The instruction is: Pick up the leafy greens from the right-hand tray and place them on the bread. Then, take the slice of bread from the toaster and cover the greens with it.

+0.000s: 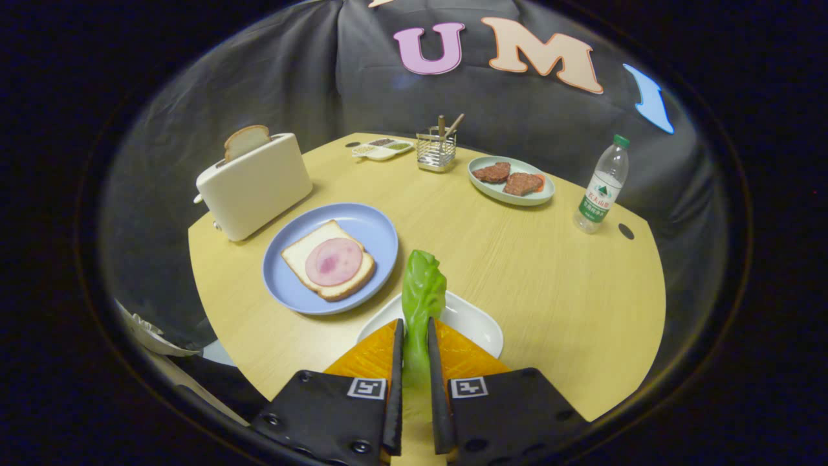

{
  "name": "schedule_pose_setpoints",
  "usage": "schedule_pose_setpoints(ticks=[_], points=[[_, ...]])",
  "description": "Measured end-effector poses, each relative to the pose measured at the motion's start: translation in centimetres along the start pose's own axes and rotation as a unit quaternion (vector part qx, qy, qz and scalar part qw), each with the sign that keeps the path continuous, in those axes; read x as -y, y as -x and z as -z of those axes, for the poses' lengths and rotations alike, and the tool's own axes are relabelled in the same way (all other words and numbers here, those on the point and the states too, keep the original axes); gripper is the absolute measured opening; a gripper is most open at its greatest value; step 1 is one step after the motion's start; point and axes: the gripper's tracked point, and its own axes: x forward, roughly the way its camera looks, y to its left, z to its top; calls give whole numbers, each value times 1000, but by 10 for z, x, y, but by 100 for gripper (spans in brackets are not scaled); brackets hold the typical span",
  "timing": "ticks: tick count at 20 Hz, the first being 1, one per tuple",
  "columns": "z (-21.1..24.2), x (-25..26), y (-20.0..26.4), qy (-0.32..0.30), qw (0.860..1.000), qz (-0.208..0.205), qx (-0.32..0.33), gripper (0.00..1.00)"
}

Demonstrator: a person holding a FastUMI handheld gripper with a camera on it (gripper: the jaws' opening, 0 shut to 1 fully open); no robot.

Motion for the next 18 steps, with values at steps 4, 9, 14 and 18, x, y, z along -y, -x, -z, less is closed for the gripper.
schedule_pose_setpoints(ticks=[4,9,14,18], points=[[-21,-19,6,13,1000,-1,14,22],[-45,-50,0,30,999,-12,27,22],[-63,-88,-15,52,998,-36,30,22],[-75,-115,-29,66,996,-54,31,22]])
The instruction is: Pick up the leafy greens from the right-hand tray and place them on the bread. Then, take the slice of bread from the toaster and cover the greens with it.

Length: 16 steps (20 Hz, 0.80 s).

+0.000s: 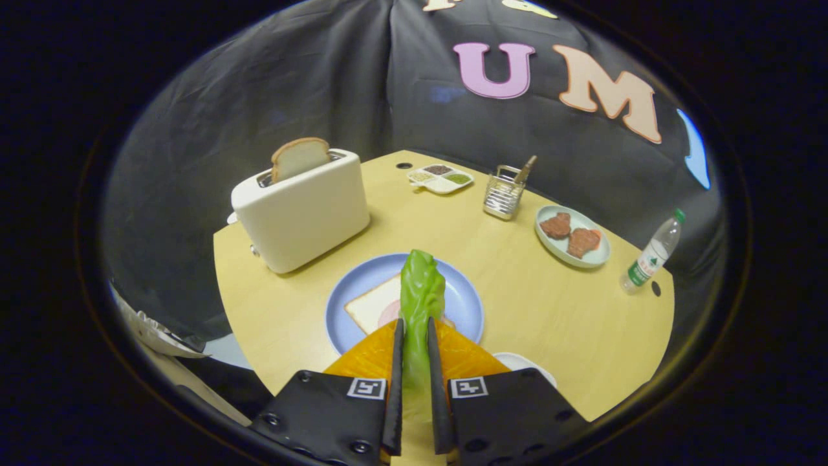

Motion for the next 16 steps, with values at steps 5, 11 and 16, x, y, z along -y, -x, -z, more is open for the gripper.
schedule_pose_setpoints(ticks=[5,11,16], points=[[-12,-25,-23,10,1000,-20,-2,22],[-18,-50,-47,8,999,-43,-7,22],[-9,-51,-67,5,999,-45,-25,22]])
